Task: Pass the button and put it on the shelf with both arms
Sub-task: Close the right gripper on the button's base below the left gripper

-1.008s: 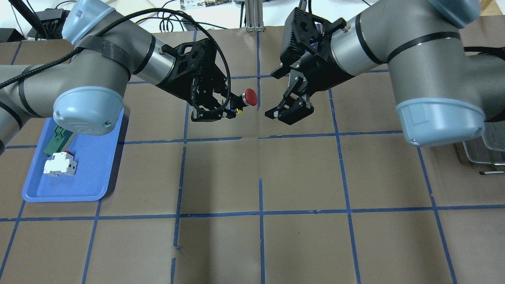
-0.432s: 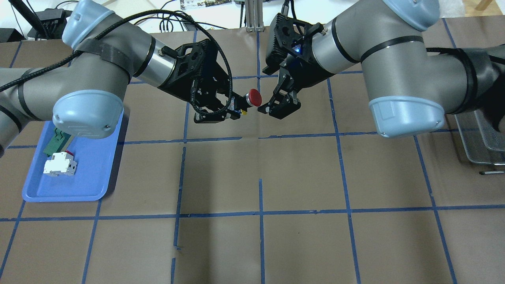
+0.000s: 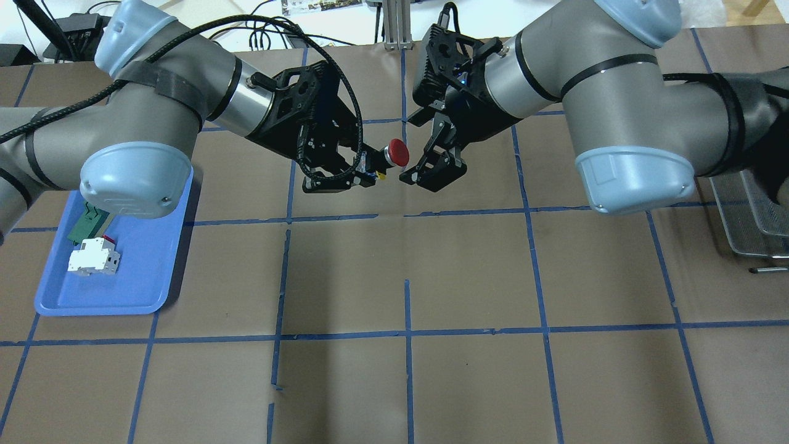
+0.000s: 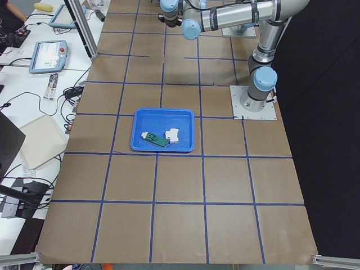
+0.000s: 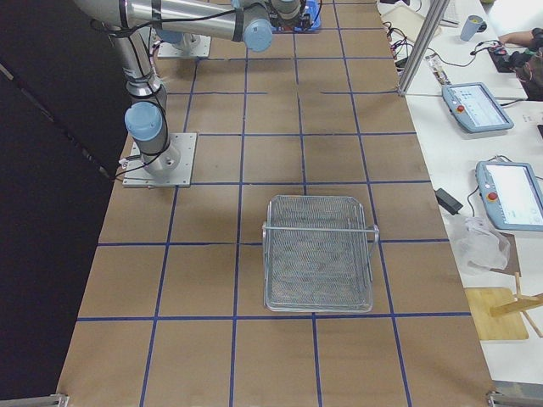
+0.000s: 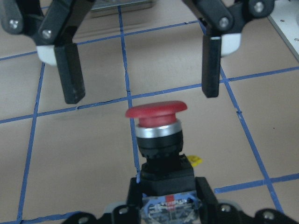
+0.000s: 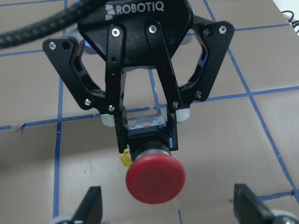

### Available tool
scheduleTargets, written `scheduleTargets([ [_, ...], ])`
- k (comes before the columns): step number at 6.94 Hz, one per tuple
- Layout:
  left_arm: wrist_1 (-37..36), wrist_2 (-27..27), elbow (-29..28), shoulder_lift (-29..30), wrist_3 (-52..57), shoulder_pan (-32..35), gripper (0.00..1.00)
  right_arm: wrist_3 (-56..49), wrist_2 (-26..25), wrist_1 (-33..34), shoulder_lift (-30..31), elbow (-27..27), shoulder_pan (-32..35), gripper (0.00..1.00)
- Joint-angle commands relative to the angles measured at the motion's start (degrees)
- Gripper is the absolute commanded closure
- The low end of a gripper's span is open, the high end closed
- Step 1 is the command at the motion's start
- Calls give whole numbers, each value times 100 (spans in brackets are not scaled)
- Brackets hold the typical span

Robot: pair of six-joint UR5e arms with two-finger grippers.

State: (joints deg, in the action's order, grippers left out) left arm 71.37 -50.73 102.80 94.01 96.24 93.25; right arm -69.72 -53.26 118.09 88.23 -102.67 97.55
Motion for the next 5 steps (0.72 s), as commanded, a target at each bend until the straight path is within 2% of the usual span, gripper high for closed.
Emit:
scheduleTargets([
  [1,0,-7,3,-5,-9,0,100,142,79,3,-16,1,184,0],
  [3,0,2,3,-5,-9,0,100,258,88,12,-77,-7,317,0],
  [4,0,2,3,-5,-9,0,100,240,105,82,-104,1,317,14],
  [5,0,2,3,-5,-9,0,100,266,97,74,-86,1,317,53],
])
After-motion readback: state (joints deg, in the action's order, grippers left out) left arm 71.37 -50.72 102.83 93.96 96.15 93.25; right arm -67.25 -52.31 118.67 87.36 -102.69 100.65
